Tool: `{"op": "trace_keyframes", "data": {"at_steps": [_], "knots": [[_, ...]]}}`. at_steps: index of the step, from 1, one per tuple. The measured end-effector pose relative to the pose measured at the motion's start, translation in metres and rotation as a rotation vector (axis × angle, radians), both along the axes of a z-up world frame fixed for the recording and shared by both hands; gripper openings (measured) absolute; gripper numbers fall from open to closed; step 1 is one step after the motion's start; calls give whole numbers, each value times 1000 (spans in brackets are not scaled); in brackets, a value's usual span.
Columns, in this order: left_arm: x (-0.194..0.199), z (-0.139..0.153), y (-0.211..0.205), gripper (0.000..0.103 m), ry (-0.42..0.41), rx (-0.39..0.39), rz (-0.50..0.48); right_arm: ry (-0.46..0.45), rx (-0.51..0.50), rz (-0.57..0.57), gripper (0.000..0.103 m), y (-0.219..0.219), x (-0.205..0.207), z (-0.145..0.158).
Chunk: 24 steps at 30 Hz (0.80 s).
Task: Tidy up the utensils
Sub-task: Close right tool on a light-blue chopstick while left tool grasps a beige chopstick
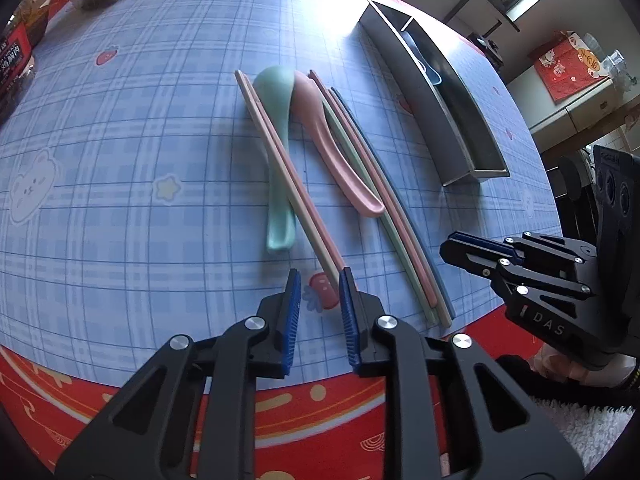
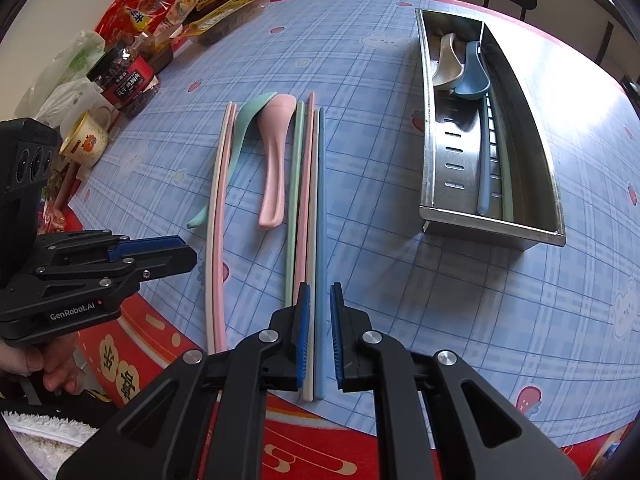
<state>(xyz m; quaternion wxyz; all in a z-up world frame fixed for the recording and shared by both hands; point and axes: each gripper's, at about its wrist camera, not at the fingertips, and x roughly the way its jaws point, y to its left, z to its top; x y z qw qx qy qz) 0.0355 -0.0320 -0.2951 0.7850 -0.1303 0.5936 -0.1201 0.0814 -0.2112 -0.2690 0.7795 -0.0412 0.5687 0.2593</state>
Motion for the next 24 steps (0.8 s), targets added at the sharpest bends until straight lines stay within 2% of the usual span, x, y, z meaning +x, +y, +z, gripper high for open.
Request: {"op": "trace_keyframes", "data": {"at_steps": [13,24], "knots": [[10,-10,-16,14,30,30,-6,5,15,-13,10,-10,3,-2],[17,-12,-19,15,24,45,-35,2,-18,25,10,5,10,-8]]}}
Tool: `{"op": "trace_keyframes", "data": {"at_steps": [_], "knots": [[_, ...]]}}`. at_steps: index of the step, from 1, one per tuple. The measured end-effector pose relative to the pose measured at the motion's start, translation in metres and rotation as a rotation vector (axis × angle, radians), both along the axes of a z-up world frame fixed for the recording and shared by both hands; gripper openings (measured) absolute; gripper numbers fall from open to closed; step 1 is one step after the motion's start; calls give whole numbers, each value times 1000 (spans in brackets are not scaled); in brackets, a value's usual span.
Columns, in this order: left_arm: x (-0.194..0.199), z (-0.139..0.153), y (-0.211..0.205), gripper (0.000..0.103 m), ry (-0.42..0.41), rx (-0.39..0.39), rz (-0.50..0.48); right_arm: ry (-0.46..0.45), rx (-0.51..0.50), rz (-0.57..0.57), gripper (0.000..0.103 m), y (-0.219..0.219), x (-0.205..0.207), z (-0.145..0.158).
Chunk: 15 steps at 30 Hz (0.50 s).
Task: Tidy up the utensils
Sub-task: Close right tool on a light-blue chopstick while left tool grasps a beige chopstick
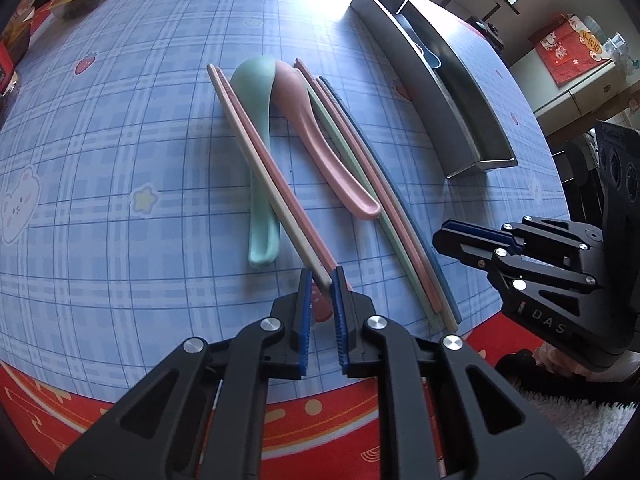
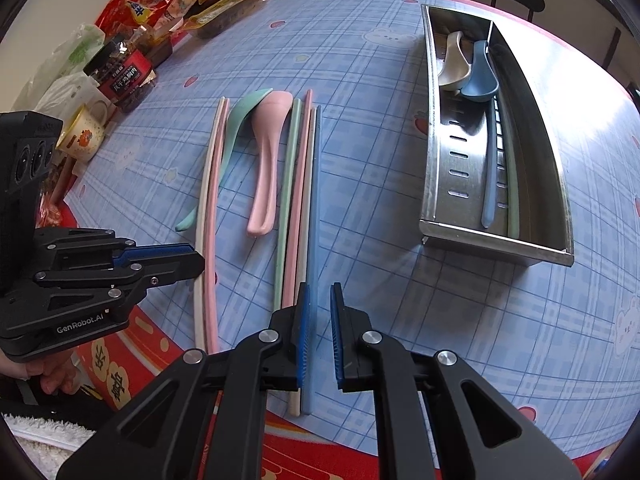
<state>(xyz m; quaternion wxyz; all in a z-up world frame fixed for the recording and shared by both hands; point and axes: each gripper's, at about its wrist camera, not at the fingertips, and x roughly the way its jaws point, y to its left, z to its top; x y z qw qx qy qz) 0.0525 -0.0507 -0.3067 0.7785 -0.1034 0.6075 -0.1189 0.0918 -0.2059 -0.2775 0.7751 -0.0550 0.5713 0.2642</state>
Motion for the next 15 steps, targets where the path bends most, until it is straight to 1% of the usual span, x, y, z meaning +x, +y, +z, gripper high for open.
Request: {"op": "trace_keyframes", "data": {"at_steps": [5,10,15], "knots": [[2,0,1,16,-2,4,-3,3,-21,15,11,7,4,-5],[5,-2,-1,22,-3,26,-16,-13,-35,28,10,14,8,-5],[11,-4,-4,21,2,47,-22,-31,-44,33,10,18,10,-5]]}}
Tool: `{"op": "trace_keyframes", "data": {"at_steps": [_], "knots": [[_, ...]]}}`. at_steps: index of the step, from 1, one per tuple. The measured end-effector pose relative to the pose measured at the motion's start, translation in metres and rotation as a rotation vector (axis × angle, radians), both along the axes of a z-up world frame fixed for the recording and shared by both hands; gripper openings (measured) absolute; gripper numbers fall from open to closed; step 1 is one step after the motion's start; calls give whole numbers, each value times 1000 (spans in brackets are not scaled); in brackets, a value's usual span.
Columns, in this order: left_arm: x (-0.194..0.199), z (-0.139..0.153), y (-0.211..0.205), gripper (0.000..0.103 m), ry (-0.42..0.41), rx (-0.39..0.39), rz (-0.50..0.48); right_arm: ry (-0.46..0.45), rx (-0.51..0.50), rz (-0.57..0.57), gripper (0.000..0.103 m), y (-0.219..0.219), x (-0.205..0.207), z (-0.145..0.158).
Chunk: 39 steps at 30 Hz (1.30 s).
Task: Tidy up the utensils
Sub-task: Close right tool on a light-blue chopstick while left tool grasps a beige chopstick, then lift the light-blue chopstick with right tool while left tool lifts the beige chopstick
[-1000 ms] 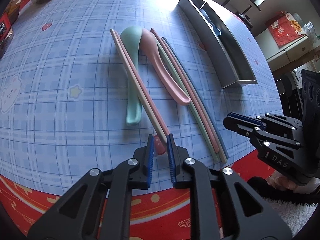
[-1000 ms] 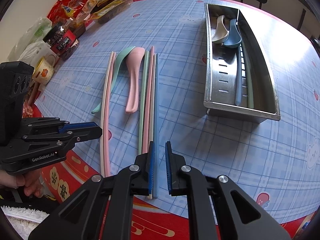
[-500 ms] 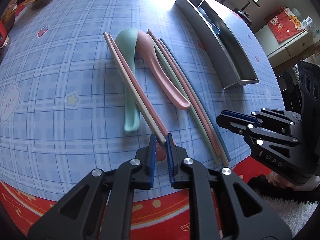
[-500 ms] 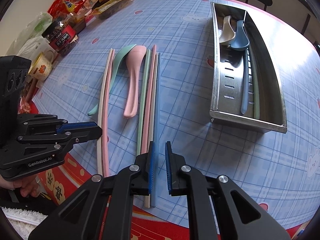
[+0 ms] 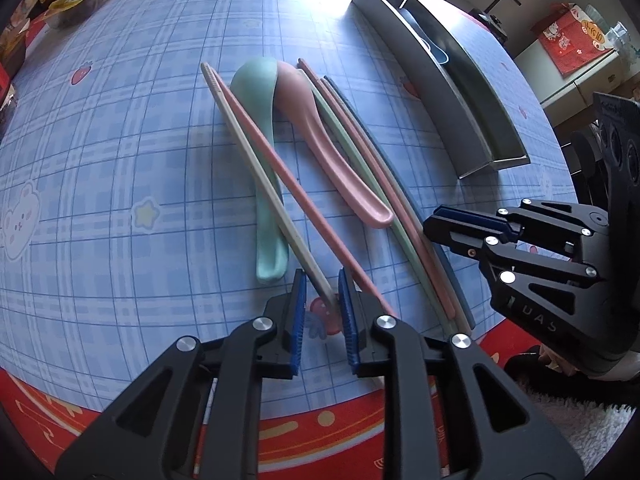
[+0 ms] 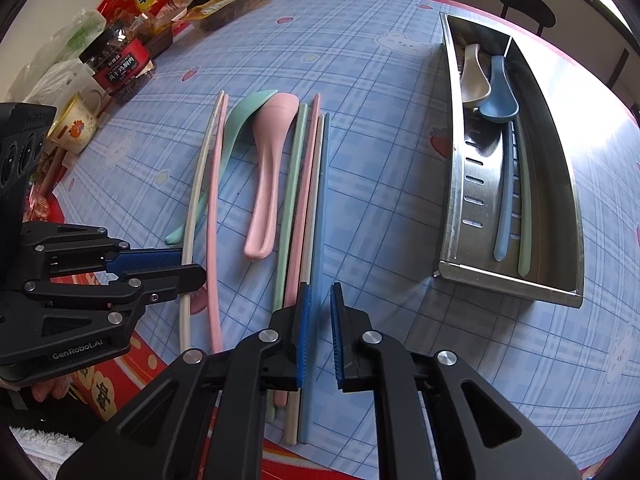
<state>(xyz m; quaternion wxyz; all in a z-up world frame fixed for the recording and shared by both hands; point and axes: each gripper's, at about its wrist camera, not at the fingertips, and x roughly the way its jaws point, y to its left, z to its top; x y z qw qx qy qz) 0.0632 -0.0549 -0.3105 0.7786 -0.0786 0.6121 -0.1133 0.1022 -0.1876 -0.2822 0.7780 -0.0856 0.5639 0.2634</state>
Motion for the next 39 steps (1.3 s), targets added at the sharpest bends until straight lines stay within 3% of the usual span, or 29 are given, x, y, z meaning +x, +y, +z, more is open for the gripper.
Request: {"op": "trace_keyframes", "data": {"at_steps": [13,24,39], "knots": [[-2,-1,7,19,-7,-15,3,-2,-5,-17,10,-3,2,-1],[-13,-4,42,14,33,3,100,10,-24,-1,9,-2,-3,-2],[-9,-4,35,14,16,51,79,-16,-50,5,7,2,-5,-5]]}}
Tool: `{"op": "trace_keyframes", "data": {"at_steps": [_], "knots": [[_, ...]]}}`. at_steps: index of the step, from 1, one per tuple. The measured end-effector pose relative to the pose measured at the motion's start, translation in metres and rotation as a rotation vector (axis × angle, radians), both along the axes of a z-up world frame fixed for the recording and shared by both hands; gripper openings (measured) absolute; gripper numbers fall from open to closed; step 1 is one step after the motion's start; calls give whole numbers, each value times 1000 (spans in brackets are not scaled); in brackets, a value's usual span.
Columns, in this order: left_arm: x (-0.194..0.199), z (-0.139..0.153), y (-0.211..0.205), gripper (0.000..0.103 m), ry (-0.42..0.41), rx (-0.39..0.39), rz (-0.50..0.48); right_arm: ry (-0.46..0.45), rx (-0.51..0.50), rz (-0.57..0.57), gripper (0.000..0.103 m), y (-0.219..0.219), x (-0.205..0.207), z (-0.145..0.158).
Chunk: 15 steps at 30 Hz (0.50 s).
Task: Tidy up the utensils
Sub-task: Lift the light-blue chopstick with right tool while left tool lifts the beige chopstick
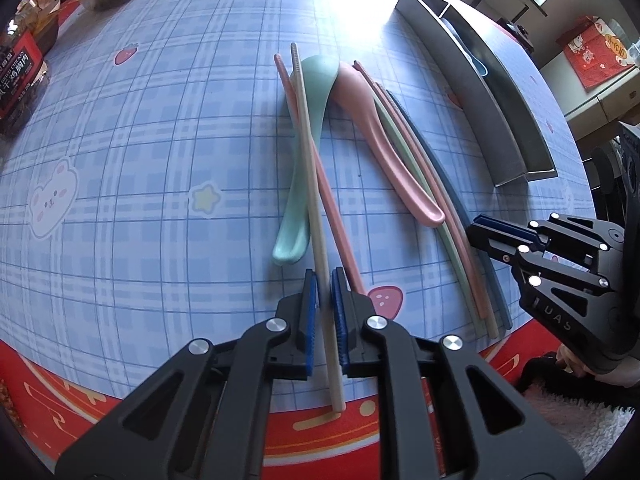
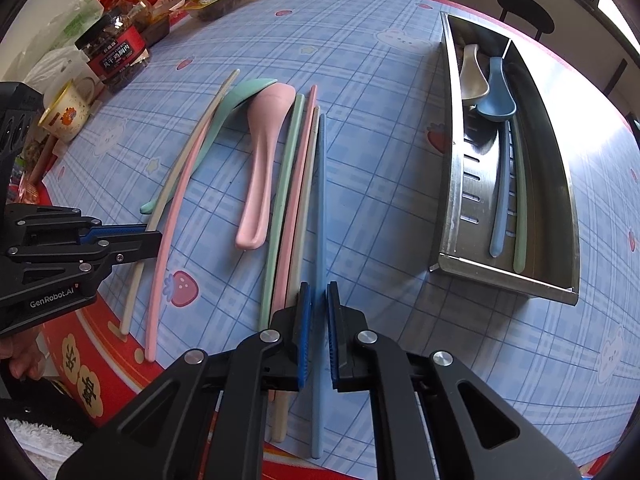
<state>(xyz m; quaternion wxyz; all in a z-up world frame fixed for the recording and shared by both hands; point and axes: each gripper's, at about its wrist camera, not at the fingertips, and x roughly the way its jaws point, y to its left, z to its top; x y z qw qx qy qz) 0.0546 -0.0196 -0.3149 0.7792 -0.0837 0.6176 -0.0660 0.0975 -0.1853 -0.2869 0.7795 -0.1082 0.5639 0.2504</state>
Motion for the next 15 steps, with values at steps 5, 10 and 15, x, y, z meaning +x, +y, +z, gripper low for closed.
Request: {"op": "trace_keyframes", "data": {"at_steps": [5,10,15], "knots": [[2,0,-1,14,-2,-4,3,-4,4,0,7,-1,0,0],[1,-1,0,14,-8,-11,6,-21,-7,15,7,1,-3,0],[-2,-3,7,14,-15,-48,17,-29,-5,31,7,0,-3,2]]}}
